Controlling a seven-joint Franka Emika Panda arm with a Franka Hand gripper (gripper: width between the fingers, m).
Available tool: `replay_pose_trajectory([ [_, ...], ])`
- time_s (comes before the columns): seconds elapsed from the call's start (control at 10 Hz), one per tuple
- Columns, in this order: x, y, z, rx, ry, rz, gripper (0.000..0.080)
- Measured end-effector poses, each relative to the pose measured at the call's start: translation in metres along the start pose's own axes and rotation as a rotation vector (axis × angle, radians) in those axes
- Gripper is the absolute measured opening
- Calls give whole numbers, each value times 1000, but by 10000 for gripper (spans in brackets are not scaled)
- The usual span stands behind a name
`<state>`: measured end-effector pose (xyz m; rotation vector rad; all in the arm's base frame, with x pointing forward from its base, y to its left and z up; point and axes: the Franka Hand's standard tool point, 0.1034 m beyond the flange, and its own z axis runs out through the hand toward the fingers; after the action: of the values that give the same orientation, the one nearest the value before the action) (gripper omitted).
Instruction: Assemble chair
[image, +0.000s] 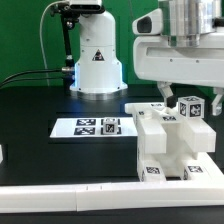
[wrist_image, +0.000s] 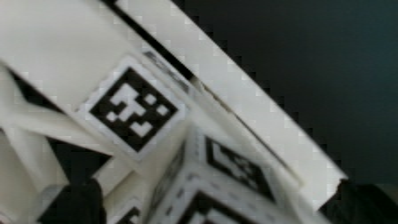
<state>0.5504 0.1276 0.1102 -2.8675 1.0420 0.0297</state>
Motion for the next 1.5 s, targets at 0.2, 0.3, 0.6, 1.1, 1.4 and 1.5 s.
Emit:
replay_pose_trajectory([
  [0.2, -1, 0, 1, -1, -3, -159, 649],
  [0.3, -1, 0, 1, 0, -3, -223, 649],
  [0.6, 4, 2, 0, -28, 24, -668, 649],
  [1.1, 3, 2, 1, -20, 24, -425, 274],
  [1.4, 5, 3, 1, -9, 25, -64, 274],
  [1.5, 2, 1, 1, -5, 27, 60, 274],
])
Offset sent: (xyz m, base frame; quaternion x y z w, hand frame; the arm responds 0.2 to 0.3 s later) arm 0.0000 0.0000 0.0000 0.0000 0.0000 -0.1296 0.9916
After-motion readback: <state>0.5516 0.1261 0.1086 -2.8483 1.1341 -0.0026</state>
